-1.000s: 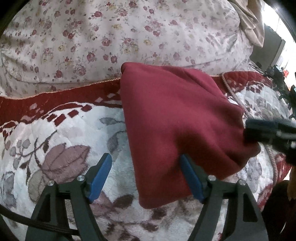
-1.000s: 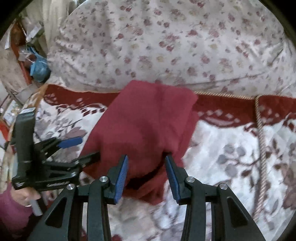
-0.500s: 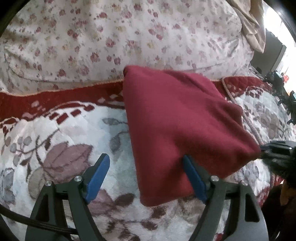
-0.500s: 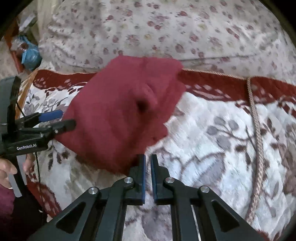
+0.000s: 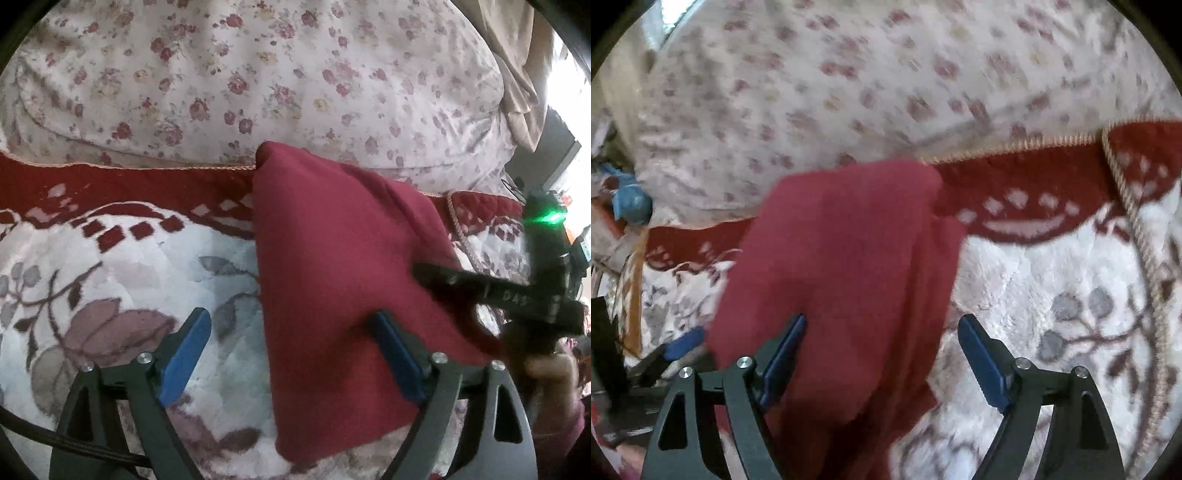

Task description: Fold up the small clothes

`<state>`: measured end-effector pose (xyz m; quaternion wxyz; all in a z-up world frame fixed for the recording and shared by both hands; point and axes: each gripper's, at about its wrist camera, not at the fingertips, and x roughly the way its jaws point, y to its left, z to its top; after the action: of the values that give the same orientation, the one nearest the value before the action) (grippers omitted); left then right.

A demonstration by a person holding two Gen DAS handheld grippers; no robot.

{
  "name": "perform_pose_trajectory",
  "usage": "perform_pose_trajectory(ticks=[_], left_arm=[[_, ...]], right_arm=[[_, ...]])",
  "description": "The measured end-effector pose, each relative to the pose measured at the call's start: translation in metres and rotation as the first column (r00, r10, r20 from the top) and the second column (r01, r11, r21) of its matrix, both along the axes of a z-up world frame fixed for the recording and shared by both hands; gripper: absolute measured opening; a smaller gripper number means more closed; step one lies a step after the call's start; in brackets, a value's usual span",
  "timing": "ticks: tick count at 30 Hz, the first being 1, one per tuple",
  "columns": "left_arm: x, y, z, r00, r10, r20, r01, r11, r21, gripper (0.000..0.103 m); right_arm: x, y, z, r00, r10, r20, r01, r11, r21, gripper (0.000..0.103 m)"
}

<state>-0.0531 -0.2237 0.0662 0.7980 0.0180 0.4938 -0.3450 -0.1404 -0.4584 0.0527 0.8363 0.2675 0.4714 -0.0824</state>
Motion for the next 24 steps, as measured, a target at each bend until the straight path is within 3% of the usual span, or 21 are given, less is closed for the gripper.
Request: perform_pose_trajectory(ticks=[2,4,14,17,18,20,21,24], left_arm=[[0.004,-0.004,-0.004,1.000,-0.011,-0.001,0.011,1.000,-0.002,0.096],[0.008,-0.006,-0.009,1.000,-0.009,-0.019,0.009,1.000,-0.014,0.099],[0.023,-0.010,-0.026,0.994,0.012,-0.105,-0.019,0.998,-0.060,0.103],[0.023,-0.011,-0.030,0.993,0.008,-0.115,-0.018,0.996,-0.087,0.103],[0.022,-0.011,-0.031,0.993,0.002,-0.115,-0.014,0.995,-0.102,0.099],[0.021,-0.013,-0.032,0.987,-0.046,-0.154,0.021,0.987,-0.160,0.067],[0.020,-0.013,-0.031,0.983,-0.057,-0.175,0.025,0.983,-0.181,0.062],[0.011,-0.011,-0.019,0.990,-0.058,-0.126,0.037,0.986,-0.161,0.051]], right_arm=[[-0.003,-0.010,-0.018,0.999,-0.016,0.042,0.011,0.993,0.121,0.092],[-0.006,-0.016,-0.024,0.995,-0.029,0.093,0.013,0.984,0.176,0.095],[0.012,-0.003,-0.026,0.983,0.063,0.174,-0.088,0.986,0.141,0.094],[0.012,-0.001,-0.025,0.983,0.061,0.174,-0.082,0.990,0.114,0.080],[0.011,-0.001,-0.023,0.982,0.063,0.180,-0.083,0.991,0.108,0.073],[0.010,0.001,-0.019,0.979,0.069,0.191,-0.089,0.991,0.098,0.064],[0.009,0.003,-0.016,0.979,0.071,0.193,-0.090,0.992,0.092,0.060],[0.003,0.008,-0.006,0.974,0.060,0.217,-0.084,0.991,0.104,0.052]])
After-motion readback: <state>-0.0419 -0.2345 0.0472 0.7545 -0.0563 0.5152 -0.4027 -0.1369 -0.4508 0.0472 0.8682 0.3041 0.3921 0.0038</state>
